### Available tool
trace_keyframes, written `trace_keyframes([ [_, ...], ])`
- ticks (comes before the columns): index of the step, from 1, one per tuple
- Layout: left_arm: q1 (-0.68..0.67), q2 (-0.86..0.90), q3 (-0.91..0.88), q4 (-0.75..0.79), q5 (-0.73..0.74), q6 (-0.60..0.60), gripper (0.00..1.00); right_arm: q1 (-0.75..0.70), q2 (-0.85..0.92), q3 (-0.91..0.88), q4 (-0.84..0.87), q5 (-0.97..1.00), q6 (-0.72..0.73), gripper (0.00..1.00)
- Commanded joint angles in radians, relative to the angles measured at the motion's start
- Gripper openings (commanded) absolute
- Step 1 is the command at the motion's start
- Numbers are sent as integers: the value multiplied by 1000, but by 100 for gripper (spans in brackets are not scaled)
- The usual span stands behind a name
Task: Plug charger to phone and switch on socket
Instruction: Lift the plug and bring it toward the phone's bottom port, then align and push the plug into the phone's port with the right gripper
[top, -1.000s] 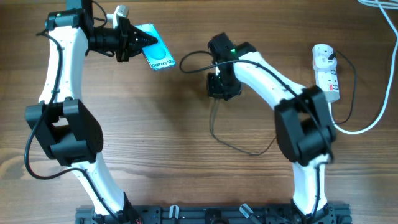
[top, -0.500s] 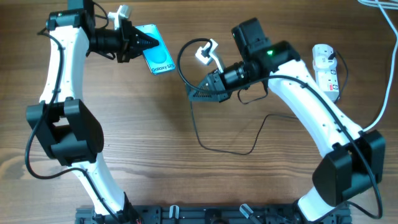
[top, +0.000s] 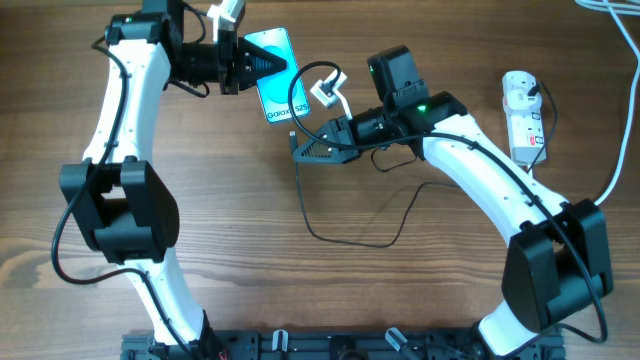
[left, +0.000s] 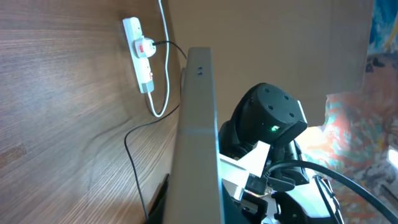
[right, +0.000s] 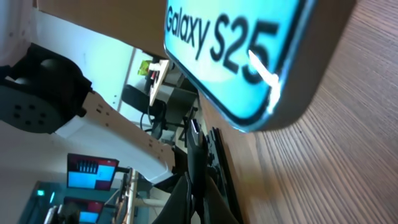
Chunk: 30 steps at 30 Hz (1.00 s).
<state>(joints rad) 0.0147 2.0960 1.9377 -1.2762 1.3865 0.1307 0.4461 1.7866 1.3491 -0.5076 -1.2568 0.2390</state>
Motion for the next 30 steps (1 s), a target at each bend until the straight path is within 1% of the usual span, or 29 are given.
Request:
trace_keyframes([
  [1,2,-22,13,-5,56,54,4,-1,-10,-2,30,-27,32,4],
  [6,2,-22,13,-23,48,76,4,-1,-10,-2,75,-27,57,4],
  [17,2,-22,13,-53,48,77,4,-1,-10,-2,74,-15,56,5],
  [20,2,-22,13,-99,45,153,4,-1,-10,-2,75,-15,56,4],
  [28,2,-22,13,-101,44,155,4,0,-10,-2,76,0,57,5],
  [30,2,-22,13,-103,45,175,4,0,-10,-2,76,0,61,4],
])
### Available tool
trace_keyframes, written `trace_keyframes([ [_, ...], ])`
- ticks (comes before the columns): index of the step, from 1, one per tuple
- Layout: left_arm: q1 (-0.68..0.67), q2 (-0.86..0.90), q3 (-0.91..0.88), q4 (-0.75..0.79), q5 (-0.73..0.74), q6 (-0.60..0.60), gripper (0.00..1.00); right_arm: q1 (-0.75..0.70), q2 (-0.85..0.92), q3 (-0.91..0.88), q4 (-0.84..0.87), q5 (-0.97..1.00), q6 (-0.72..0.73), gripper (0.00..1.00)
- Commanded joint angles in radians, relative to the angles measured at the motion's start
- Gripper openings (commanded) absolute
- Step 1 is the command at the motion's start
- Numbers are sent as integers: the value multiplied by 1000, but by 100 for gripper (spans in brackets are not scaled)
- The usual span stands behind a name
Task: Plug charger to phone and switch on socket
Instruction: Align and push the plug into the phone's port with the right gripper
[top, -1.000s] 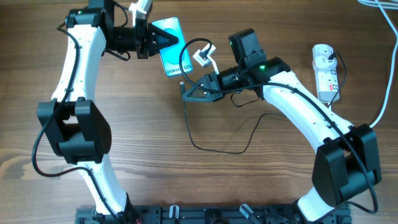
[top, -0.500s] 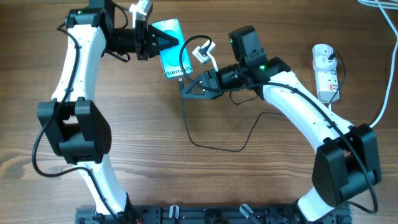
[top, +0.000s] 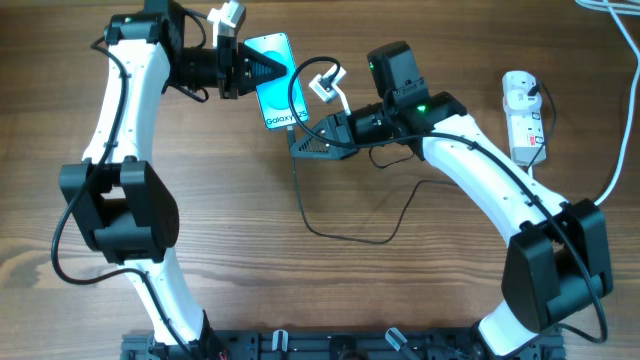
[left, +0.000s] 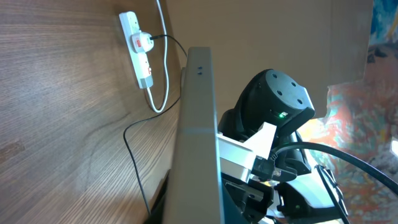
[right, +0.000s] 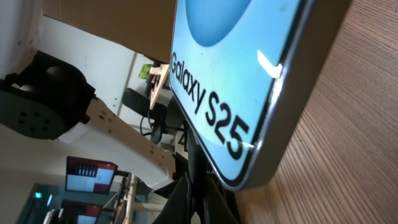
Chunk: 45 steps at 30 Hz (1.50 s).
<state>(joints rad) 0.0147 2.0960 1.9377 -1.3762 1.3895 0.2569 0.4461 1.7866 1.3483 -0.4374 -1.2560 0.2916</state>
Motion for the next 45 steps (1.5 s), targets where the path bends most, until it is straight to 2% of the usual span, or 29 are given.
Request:
trace_keyframes([
  [1,2,-22,13,-3,42,51,4,0,-10,-1,5,-1,8,5],
  [13,2,-22,13,-2,42,54,4,0,-10,-1,9,7,8,4],
  [24,2,-22,13,-1,41,55,4,-1,-10,-1,66,19,101,4],
  [45,2,-22,13,-2,41,55,4,-2,-10,-2,36,29,101,4],
])
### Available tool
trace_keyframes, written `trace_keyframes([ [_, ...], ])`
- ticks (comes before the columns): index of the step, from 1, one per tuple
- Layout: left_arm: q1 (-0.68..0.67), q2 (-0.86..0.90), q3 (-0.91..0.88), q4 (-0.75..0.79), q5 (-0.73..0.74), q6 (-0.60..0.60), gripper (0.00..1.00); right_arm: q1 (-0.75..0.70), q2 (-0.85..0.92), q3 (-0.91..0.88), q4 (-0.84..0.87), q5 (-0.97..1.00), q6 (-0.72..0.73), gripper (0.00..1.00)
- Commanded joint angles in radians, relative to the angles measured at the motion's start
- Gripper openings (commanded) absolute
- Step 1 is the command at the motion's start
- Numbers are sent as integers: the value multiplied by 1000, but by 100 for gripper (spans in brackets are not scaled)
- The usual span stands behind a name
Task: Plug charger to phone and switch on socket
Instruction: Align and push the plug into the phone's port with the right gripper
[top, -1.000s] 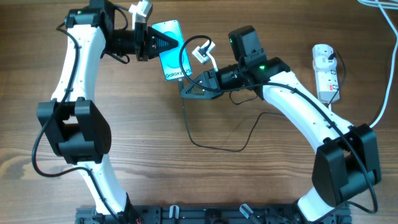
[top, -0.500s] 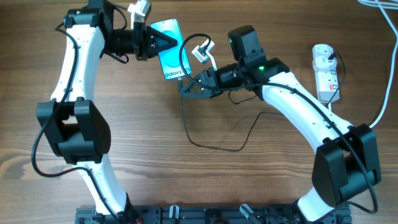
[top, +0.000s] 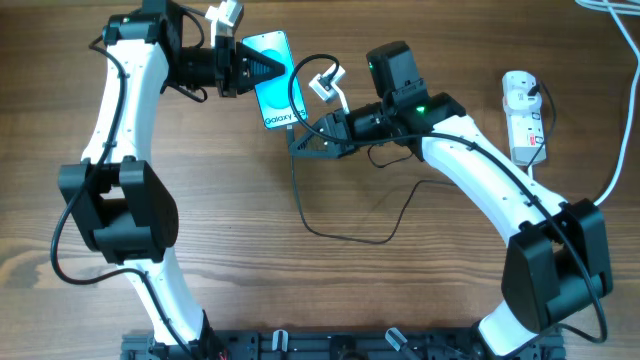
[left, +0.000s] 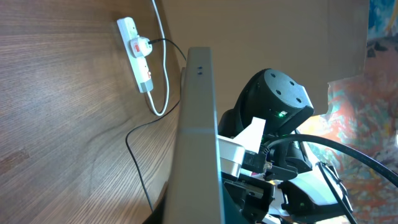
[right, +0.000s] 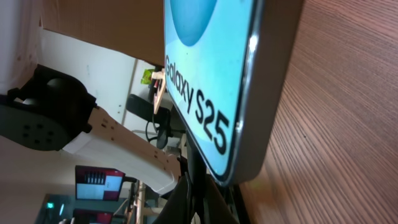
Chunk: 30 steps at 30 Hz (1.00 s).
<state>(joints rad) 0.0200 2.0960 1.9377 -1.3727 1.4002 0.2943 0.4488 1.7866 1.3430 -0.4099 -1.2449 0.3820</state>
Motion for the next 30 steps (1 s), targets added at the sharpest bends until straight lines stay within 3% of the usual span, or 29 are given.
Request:
trace_keyframes([
  [1,-3,-22,13,-5,31,17,4,-9,-10,4,14,18,14,4],
  [16,-14,-22,13,3,31,17,4,30,-10,4,32,19,43,4],
  [30,-15,-22,13,3,20,17,4,-72,-10,4,61,40,79,4],
])
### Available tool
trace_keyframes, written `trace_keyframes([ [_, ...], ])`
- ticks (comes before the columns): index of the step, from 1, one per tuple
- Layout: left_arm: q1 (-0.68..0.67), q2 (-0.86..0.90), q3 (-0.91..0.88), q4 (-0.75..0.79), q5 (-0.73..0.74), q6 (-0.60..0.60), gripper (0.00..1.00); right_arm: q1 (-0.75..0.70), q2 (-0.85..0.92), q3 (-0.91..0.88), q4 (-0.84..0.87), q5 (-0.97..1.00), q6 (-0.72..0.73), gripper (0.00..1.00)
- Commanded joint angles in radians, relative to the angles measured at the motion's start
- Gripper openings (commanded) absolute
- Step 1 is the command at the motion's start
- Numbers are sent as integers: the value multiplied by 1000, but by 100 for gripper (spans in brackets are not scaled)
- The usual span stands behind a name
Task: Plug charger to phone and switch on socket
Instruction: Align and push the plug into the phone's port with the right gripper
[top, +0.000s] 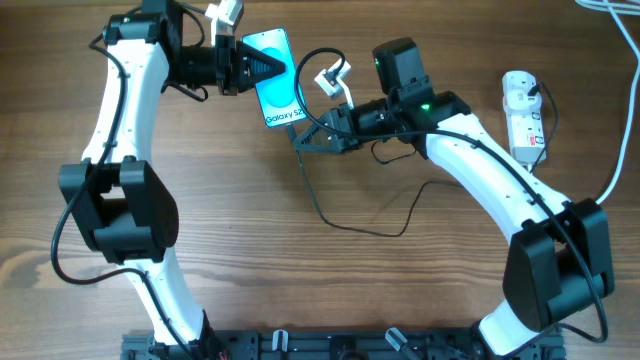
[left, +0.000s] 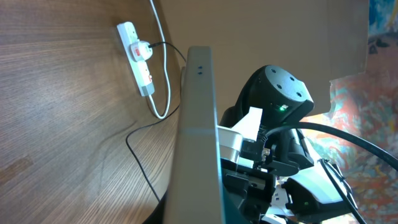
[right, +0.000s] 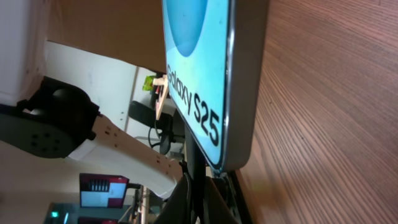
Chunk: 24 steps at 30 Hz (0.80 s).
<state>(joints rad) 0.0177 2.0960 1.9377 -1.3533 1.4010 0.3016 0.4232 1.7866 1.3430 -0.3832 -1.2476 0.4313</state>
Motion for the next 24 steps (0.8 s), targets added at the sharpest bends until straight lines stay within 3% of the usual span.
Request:
trace_keyframes([
  [1,-15,-22,13,-17,19,10,4,-47,-10,4,53,43,48,4],
  [13,-67,-22,13,-26,0,9,4,-45,-10,4,260,66,201,4],
  [24,-75,-22,13,-43,-8,10,4,-45,-10,4,272,66,204,4],
])
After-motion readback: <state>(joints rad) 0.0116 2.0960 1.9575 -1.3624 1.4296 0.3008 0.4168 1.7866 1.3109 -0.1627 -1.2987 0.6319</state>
